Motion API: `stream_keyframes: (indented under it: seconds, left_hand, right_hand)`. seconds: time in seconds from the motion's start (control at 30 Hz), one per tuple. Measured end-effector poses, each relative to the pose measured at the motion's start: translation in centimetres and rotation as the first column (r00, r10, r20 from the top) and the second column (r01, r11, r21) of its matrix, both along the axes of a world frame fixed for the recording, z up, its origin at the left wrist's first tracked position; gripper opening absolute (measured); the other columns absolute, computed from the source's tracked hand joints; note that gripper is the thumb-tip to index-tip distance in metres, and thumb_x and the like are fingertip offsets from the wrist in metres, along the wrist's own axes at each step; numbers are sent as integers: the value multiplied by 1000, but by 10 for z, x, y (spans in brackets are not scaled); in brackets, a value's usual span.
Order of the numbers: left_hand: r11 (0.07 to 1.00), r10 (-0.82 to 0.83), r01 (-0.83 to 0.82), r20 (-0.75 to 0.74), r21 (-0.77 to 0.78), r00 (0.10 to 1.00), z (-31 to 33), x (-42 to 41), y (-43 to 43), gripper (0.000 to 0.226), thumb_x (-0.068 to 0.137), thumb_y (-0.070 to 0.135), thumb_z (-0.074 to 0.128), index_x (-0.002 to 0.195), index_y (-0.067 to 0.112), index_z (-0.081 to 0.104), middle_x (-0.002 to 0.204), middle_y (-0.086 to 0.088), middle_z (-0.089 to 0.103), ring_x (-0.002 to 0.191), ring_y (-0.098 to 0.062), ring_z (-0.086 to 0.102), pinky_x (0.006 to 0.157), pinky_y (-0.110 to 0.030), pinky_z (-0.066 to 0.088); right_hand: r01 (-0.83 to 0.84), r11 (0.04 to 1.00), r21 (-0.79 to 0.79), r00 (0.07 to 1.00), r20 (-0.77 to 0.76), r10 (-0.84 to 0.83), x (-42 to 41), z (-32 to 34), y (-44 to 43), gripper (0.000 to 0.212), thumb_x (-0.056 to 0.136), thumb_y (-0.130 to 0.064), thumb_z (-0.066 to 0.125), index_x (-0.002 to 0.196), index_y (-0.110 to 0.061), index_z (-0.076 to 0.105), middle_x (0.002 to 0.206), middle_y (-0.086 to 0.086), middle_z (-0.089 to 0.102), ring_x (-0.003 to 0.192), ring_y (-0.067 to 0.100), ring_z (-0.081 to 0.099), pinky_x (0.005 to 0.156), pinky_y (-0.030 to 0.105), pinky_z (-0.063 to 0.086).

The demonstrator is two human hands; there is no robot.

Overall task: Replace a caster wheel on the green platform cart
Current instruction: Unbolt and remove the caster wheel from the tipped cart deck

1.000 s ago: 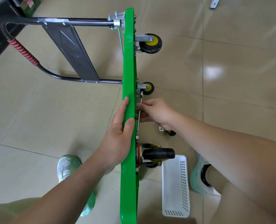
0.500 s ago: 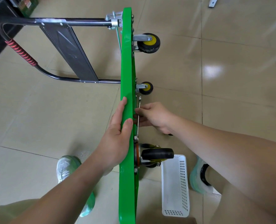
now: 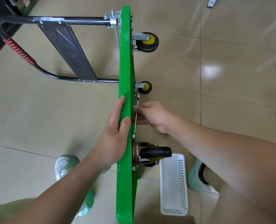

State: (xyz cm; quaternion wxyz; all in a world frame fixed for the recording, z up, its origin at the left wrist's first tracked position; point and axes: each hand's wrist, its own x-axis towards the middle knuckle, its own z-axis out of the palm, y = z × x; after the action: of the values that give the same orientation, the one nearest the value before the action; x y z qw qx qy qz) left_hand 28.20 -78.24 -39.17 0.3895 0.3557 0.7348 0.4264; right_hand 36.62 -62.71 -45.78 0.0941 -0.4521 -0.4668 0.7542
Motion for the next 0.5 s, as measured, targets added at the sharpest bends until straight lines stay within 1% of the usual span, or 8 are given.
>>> stream_keyframes:
  seconds: [0.1, 0.17, 0.27, 0.33, 0.43, 0.5]
  left_hand:
    - [1000, -7, 7, 4, -7, 1000, 2, 0, 0, 58, 111, 24, 36, 159, 48, 16, 162, 24, 28, 146, 12, 25, 116, -5, 17]
    - [1000, -5, 5, 5, -6, 1000, 3, 0, 0, 58, 111, 23, 36, 159, 48, 16, 163, 22, 29, 147, 10, 25, 119, -10, 17]
    - [1000, -4, 4, 6, -9, 1000, 3, 1, 0, 58, 111, 24, 37, 159, 49, 16, 162, 22, 30, 147, 10, 26, 122, -15, 17]
    - [1000, -5, 5, 1, -6, 1000, 3, 1, 0, 58, 111, 24, 37, 159, 50, 17, 161, 23, 30, 147, 10, 26, 122, -15, 18]
    - [1000, 2, -2, 6, 5, 1000, 2, 1, 1, 57, 111, 24, 37, 157, 51, 18, 161, 23, 31, 147, 11, 27, 122, -14, 18]
    - [1000, 12, -12, 21, 12, 1000, 1, 2, 0, 57, 111, 24, 37, 157, 51, 18, 161, 22, 33, 146, 11, 29, 123, -17, 20]
  right_hand:
    - [-21, 999, 29, 1000, -6, 21, -1, 3, -2, 25, 99, -12, 62, 116, 6, 67, 107, 24, 74, 95, 37, 73, 88, 47, 60]
    - [-22, 996, 81, 1000, -15, 23, 0, 7, -4, 22, 99, -12, 61, 111, 3, 70, 103, 20, 75, 91, 33, 74, 88, 47, 60]
    - [-3, 985, 175, 999, -43, 10, 8, 15, -12, 16, 100, -14, 62, 101, -8, 76, 97, 11, 78, 93, 27, 75, 90, 48, 60]
    - [-1, 970, 242, 997, -76, 20, 15, 24, -20, 14, 99, -15, 63, 99, -16, 78, 99, 5, 78, 97, 23, 74, 92, 46, 59]
    - [-10, 937, 350, 990, -127, 58, 26, 38, -34, 19, 96, -10, 66, 96, -26, 77, 97, -2, 79, 97, 13, 74, 94, 39, 58]
    - [-11, 919, 394, 984, -160, 80, 33, 44, -41, 23, 93, -5, 68, 94, -27, 75, 91, -8, 78, 90, 5, 72, 91, 29, 57]
